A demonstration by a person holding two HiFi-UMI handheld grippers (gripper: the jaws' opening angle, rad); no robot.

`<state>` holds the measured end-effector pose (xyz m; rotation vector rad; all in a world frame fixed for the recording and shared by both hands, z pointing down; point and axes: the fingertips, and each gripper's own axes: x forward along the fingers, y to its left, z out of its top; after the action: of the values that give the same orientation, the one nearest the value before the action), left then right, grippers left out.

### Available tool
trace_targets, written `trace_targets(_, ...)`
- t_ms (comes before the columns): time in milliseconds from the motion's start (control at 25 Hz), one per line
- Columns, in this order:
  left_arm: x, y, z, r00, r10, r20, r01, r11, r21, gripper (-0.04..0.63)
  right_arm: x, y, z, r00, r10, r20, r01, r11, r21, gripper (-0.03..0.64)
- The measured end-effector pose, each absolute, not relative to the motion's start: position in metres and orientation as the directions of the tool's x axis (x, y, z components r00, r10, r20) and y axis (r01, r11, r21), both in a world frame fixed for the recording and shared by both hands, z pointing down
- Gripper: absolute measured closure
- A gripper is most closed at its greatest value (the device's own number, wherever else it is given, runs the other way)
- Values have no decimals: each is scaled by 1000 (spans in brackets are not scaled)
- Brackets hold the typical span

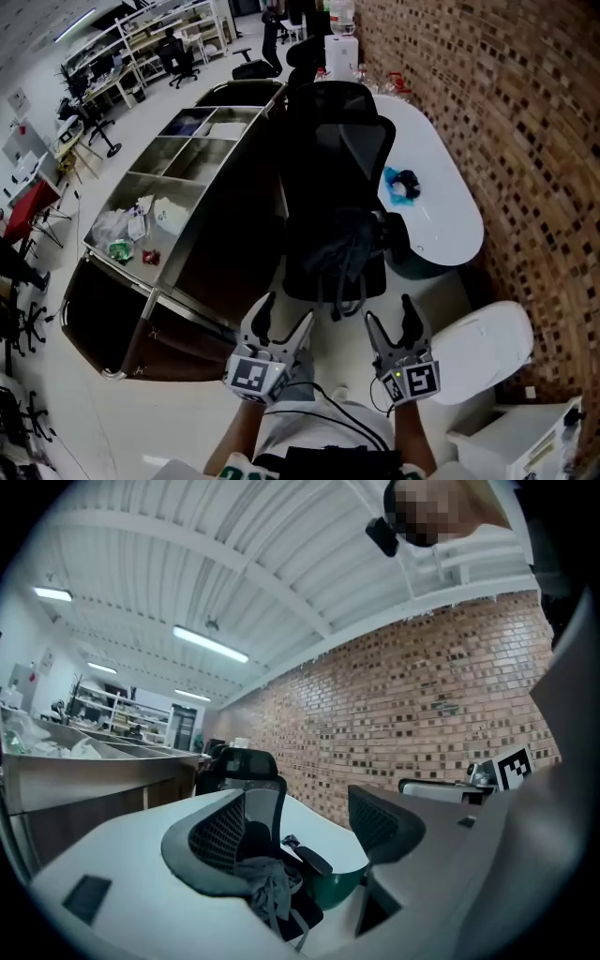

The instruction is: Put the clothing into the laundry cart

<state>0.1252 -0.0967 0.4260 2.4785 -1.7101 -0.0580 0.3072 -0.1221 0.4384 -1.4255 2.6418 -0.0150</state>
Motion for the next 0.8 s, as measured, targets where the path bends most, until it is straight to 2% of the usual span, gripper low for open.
trace_targets(120, 105, -140, 439, 371, -927, 43, -920, -362, 149, 255, 292, -158, 443, -523, -845, -115, -845, 531, -65, 275)
trace_targets(320, 69, -223, 451, 424, -905, 41, -904, -420, 80, 255, 266, -228, 441, -496, -864, -84, -863, 502, -61, 275)
trace_targets(520, 26, -289, 443, 429, -903, 17, -899, -425, 105, 255, 225, -302, 433, -462, -883, -86, -881, 467, -68, 275)
trace_targets(800, 4, -353, 432, 479, -878, -2, -869, -475, 137, 255, 181, -350, 433, -477, -877, -58, -878, 479, -16, 275)
